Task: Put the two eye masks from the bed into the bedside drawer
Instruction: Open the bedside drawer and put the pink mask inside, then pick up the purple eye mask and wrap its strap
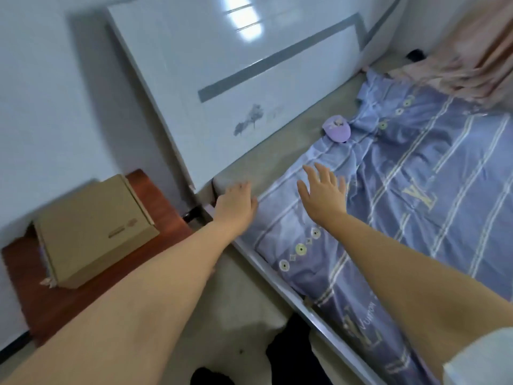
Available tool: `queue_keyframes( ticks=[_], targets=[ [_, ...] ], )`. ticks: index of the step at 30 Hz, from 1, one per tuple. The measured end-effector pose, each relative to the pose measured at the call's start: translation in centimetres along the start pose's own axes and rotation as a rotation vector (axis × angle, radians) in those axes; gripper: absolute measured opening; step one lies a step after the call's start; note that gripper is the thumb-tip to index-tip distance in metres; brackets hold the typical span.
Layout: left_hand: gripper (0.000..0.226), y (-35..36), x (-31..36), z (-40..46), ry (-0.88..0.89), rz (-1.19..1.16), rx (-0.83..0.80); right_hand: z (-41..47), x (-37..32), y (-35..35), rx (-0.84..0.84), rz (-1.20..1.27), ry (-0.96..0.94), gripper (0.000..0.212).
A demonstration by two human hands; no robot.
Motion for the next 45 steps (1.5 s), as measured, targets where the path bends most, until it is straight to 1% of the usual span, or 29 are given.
queue_keyframes(
  ticks=[5,9,12,16,20,22,23,25,27,28,29,31,33,34,36,38,41,42,43,45],
  targets=[
    [0.054,4.0,10.9,8.8,0.089,-0.109,-0.056,5.0,12.1,-1.6,-0.031,-0.047,0.126,0.049],
    [0.051,7.9,15.4,13.7,0.067,-0.135,-0.104,8.8,18.5,-0.2,-0.078,-0.062,0.171,0.049],
    [0.051,11.6,15.9,17.0,0.019,-0.13,-0.182,11.7,21.6,2.6,-0.124,-0.049,0.209,0.048],
    [0.05,18.3,14.5,23.6,-0.073,-0.181,-0.312,16.2,25.0,8.8,-0.205,-0.002,0.276,0.048],
    [0.044,25.6,14.4,32.6,-0.094,-0.188,-0.361,20.4,29.0,16.0,-0.267,0.017,0.365,0.047],
    [0.044,29.1,14.7,37.6,-0.13,-0.218,-0.381,22.5,31.1,19.8,-0.302,0.025,0.407,0.047],
    [0.046,30.6,15.0,40.2,-0.151,-0.246,-0.366,23.2,32.2,21.6,-0.323,0.016,0.425,0.048],
    [0.053,33.0,15.4,45.3,-0.252,-0.359,-0.256,23.7,33.7,24.7,-0.309,-0.049,0.417,0.051],
    [0.057,34.7,15.1,49.6,-0.42,-0.481,-0.111,23.5,34.4,26.3,-0.199,-0.106,0.396,0.054],
    [0.057,35.7,15.0,51.4,-0.509,-0.546,-0.075,23.4,34.5,26.6,-0.144,-0.11,0.389,0.054],
    [0.054,36.7,14.8,52.9,-0.591,-0.631,-0.079,23.5,34.5,26.7,-0.103,-0.101,0.379,0.054],
    [0.051,38.5,15.1,54.6,-0.705,-0.795,-0.166,23.4,34.4,26.6,-0.072,-0.09,0.364,0.055],
    [0.05,39.2,15.5,55.4,-0.747,-0.85,-0.226,23.6,34.4,26.3,-0.072,-0.088,0.364,0.056],
    [0.048,39.1,15.5,55.5,-0.756,-0.85,-0.213,23.6,34.4,26.3,-0.08,-0.085,0.362,0.056],
    [0.037,38.3,15.2,55.2,-0.735,-0.894,-0.124,23.3,34.3,26.5,-0.09,-0.085,0.353,0.057],
    [0.025,36.5,14.7,54.1,-0.669,-0.956,-0.029,23.4,34.6,26.5,-0.08,-0.086,0.349,0.057],
    [0.01,32.7,14.3,51.6,-0.503,-0.923,0.009,23.6,34.9,26.8,-0.09,-0.099,0.362,0.057],
    [0.012,31.0,14.4,50.4,-0.434,-0.898,0.004,23.7,34.7,26.7,-0.115,-0.092,0.364,0.057],
    [0.019,29.3,14.9,49.1,-0.353,-0.877,-0.017,23.7,34.5,26.5,-0.154,-0.077,0.366,0.057],
    [0.045,26.1,16.2,46.2,-0.157,-0.808,-0.086,23.9,34.2,26.0,-0.239,-0.017,0.357,0.056]
  ],
)
Point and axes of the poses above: each hand's wrist, its own z-axis towards the middle knuckle, its own y-axis out of the palm, x = y × z, the point moved 7 cm from there along z, towards the middle knuckle, and after that the axes turned 4 degrees about x, right-handed, at the moved point
